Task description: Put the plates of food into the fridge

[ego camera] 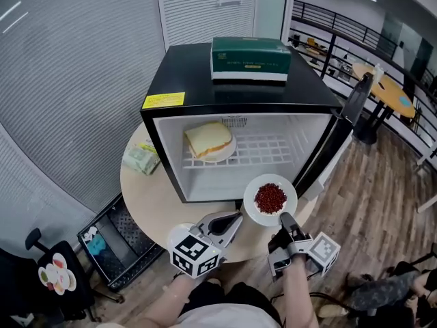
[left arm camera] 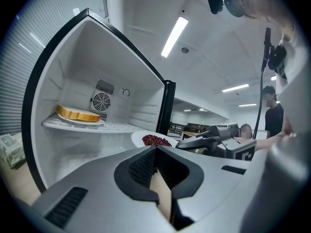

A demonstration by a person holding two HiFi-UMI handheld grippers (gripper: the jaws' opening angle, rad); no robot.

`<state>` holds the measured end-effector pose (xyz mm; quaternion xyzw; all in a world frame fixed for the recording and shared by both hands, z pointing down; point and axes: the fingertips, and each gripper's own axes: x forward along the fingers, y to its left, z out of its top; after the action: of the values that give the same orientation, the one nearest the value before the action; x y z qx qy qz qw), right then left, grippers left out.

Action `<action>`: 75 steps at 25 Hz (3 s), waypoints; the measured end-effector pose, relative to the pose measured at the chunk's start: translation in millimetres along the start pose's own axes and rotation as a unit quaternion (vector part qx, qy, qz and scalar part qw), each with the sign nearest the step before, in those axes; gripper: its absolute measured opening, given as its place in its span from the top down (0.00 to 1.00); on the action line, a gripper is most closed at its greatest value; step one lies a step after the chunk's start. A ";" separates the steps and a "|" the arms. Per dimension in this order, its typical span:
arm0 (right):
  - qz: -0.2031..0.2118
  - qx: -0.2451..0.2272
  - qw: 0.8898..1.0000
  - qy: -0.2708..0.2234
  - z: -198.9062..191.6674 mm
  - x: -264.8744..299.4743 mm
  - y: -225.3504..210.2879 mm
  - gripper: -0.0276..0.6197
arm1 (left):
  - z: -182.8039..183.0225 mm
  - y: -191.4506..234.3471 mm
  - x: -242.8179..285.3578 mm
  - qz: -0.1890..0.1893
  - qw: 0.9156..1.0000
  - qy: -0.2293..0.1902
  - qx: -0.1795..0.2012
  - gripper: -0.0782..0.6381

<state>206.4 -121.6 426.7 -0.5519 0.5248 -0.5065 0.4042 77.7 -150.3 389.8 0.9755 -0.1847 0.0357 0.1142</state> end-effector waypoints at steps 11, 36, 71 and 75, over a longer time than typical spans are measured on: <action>0.007 0.001 0.999 -0.033 29.4 81.7 43.8 0.93 | 35.7 35.4 36.2 0.008 1.000 -0.013 0.020 0.88; -0.118 -0.229 0.963 -0.073 56.2 177.6 64.9 0.89 | 34.0 61.2 39.5 -0.006 1.000 -0.015 -0.019 0.88; -0.168 -0.549 0.817 -0.046 49.9 164.2 77.4 0.57 | 33.9 60.2 46.5 -0.007 0.999 -0.018 -0.030 0.88; -0.126 -0.509 0.850 -0.055 42.2 152.3 78.8 0.95 | 33.1 56.4 47.3 -0.006 0.999 -0.015 -0.028 0.89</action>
<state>224.7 -285.5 363.5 -0.7687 0.6120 -0.1836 0.0278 101.8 -225.8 374.7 0.9735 -0.1817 0.0150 0.1384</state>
